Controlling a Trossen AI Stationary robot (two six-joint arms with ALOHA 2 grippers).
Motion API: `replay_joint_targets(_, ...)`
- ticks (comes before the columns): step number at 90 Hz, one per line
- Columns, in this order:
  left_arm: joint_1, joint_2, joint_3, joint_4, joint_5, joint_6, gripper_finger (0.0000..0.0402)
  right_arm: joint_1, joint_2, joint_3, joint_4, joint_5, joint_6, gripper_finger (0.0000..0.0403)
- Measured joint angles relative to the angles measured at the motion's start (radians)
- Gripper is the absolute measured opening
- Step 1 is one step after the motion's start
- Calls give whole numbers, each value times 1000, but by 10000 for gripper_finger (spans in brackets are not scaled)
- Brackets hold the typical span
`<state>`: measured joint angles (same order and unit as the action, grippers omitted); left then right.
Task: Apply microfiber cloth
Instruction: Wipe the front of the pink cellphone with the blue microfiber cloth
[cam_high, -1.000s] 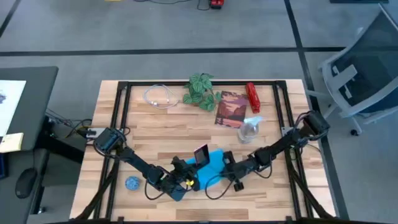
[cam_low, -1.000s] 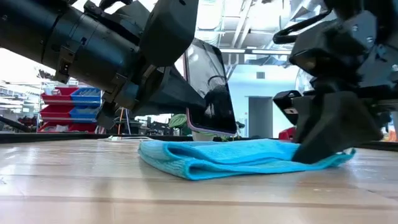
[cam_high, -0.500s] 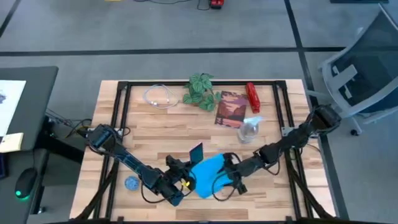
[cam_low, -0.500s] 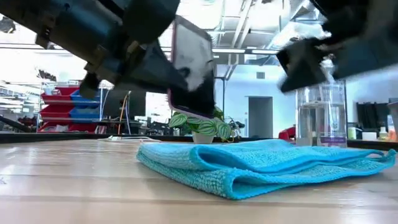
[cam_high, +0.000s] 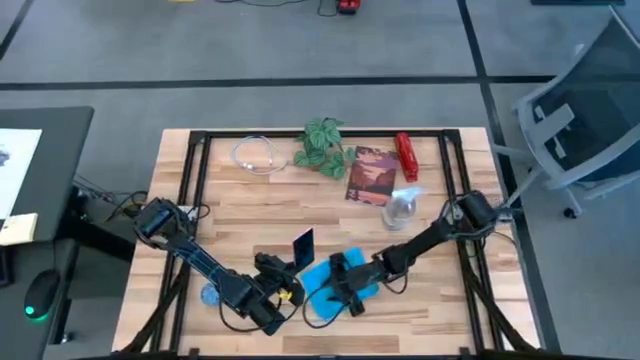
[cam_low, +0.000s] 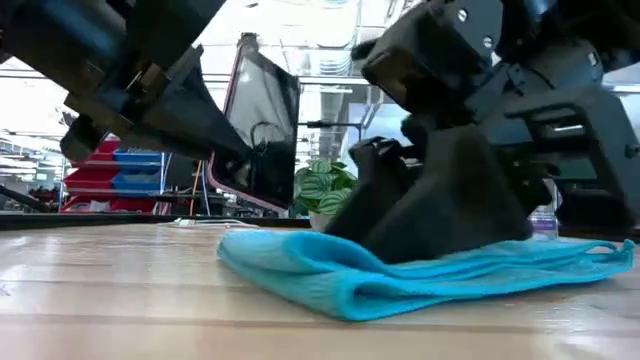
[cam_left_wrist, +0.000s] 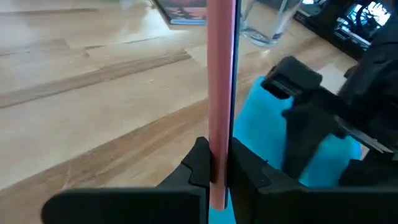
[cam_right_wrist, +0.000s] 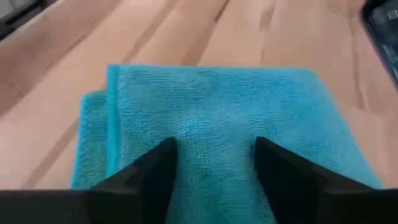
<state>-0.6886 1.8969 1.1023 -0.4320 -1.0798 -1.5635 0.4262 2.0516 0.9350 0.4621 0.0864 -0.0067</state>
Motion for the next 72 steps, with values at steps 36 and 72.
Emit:
replay_joint_targets(36,39,2,0,270,69,261,6,121,-318,-245,-141,259,121,3)
replay_joint_targets(72,111,3,0,603,231,500,6,279,-703,-356,131,648,-179,1)
